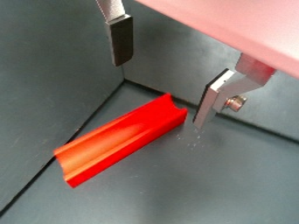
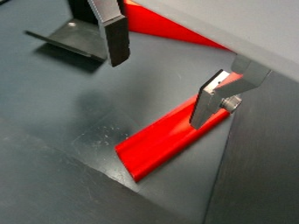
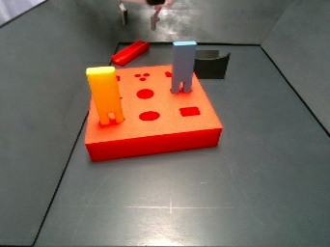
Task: Pick up the arch object. Move up. Place the arch object on the fixture. Regrasp the arch object. Move to above the board. Insert the arch object.
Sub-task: Pick up the arch object.
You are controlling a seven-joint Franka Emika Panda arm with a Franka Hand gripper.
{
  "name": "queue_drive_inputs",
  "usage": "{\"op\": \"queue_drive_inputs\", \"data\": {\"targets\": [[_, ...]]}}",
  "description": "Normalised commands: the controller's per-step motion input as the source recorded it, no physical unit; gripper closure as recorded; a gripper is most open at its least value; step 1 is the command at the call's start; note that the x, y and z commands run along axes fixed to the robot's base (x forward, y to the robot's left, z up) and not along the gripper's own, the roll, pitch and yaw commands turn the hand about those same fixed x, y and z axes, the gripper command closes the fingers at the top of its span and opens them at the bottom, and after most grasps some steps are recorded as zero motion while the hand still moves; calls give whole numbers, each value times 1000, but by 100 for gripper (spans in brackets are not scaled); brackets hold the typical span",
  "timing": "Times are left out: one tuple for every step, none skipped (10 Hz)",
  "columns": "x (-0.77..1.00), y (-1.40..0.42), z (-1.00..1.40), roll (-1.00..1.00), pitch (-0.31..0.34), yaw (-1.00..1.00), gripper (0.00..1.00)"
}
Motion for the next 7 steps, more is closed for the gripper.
{"op": "queue_drive_inputs", "data": {"targets": [[-86,74,-511,-136,-259,-663,0],[-31,129,-514,-146,-246,-577,0],[-269,60,-666,-129,-191,-549,0],[-174,69,-671,-226,-139,-309,0],[0,54,-657,-237,-126,-109,0],[0,0,-594,-254,-141,0,0],[0,0,-560,-257,-164,0,0]]}}
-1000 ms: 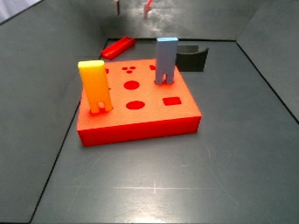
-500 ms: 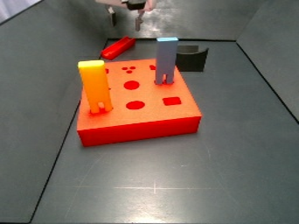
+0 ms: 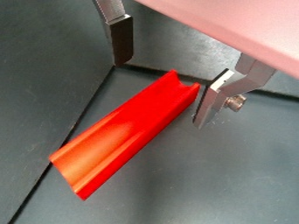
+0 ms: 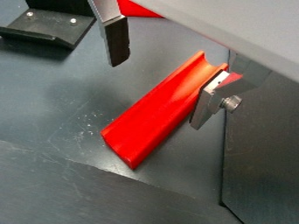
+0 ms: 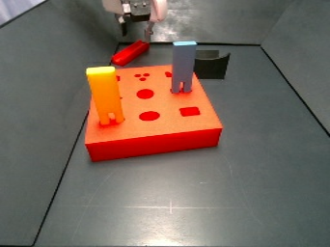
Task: Pick up the arch object. Move up. Place the arch object on the fixture. Regrasp the arch object. Move to above the board. Insert the arch object.
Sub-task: Pick up the arch object.
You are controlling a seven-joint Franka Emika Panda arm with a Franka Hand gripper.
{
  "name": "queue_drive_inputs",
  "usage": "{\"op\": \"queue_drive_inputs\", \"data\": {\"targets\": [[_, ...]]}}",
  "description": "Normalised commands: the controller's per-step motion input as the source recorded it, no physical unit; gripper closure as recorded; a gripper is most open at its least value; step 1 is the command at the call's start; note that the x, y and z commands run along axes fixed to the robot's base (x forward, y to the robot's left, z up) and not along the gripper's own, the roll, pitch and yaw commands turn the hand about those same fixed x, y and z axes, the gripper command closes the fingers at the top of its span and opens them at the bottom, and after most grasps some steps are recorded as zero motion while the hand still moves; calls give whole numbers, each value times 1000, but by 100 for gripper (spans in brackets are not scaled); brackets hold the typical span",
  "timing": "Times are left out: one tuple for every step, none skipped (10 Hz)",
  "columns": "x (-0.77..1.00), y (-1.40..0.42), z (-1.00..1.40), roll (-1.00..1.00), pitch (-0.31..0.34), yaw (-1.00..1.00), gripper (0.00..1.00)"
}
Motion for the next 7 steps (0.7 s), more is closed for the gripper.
{"op": "queue_drive_inputs", "data": {"targets": [[20,0,-509,-286,-164,-40,0],[191,66,-471,-321,-1,-111,0],[234,169,-457,-331,0,-151,0],[337,303,-389,-359,39,-209,0],[389,323,-326,-386,50,-223,0],[409,297,-300,-397,37,-211,0],[380,289,-329,-384,9,-203,0]]}}
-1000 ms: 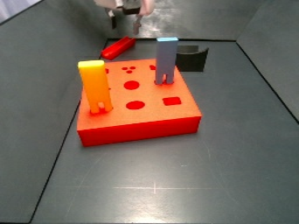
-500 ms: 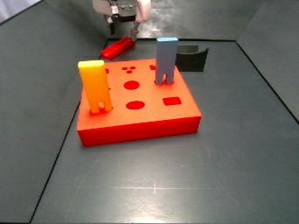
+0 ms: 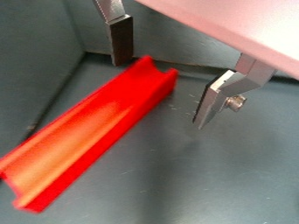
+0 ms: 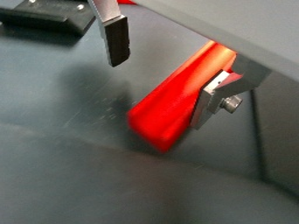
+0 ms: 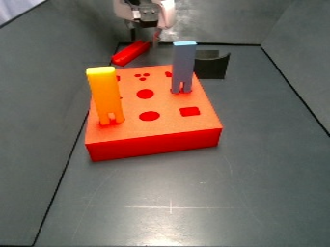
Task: Pick up the arch object. Move up. Place the arch object on the fixture. Regrasp the arch object. Move to above the board. Insert the arch object.
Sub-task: Pick up the arch object.
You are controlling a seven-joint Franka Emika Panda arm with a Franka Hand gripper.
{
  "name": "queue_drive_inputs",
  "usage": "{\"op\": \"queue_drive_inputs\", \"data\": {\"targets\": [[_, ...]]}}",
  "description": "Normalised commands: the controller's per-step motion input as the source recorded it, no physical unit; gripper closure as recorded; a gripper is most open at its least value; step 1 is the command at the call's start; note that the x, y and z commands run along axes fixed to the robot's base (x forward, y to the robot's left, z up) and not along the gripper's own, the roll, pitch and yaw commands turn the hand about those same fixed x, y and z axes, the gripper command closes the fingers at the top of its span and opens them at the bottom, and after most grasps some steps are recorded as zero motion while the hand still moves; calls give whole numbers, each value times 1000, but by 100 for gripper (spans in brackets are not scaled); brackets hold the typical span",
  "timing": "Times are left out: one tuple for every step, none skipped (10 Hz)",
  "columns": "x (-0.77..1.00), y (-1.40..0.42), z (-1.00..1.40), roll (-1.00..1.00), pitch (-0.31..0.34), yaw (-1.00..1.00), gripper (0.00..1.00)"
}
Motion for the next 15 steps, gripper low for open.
{"op": "queue_drive_inputs", "data": {"targets": [[11,209,-443,-340,-67,-134,0],[0,80,-417,-261,-147,-40,0],[-29,0,-431,-186,-187,-3,0],[-131,-40,-289,-87,-207,0,0],[-171,-54,-63,0,-179,146,0],[0,0,0,0,-7,0,0],[0,0,0,0,0,0,0],[0,0,0,0,0,0,100],[0,0,0,0,0,0,100],[0,0,0,0,0,0,100],[0,0,0,0,0,0,100],[0,0,0,0,0,0,100],[0,0,0,0,0,0,100],[0,0,0,0,0,0,100],[0,0,0,0,0,0,100]]}}
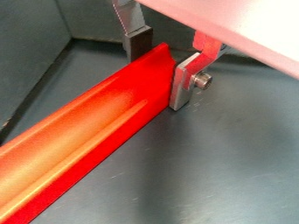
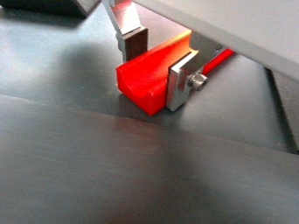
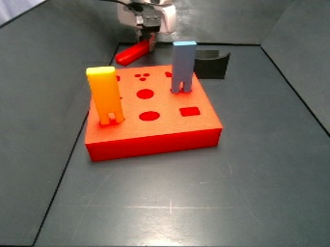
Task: Pick up the arch object. Move up. Place the arch object on the fixture. Regrasp the arch object. Move to above the board. Insert the arch object.
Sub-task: Pick up the arch object, then move up.
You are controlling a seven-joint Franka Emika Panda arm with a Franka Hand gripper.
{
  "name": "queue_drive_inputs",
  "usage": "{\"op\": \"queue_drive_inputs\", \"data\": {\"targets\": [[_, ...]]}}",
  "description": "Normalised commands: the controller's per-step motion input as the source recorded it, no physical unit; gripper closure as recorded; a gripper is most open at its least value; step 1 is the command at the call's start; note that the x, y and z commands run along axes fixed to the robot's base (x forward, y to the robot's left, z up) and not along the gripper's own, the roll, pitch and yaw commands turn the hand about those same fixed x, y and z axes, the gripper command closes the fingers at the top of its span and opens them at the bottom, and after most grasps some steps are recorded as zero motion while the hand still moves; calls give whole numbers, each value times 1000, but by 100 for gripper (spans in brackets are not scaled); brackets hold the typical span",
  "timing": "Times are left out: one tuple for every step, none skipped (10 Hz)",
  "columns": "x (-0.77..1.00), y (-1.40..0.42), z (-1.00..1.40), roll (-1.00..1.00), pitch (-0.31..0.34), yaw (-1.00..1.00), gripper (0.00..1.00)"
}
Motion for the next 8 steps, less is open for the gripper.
{"op": "queue_drive_inputs", "data": {"targets": [[0,0,0,0,0,0,100],[0,0,0,0,0,0,100],[0,0,0,0,0,0,100],[0,0,833,0,0,0,100],[-50,-25,800,-9,24,22,100],[-67,-28,738,1,41,19,100],[-44,-24,598,25,72,6,100],[-31,-15,525,32,94,2,100]]}}
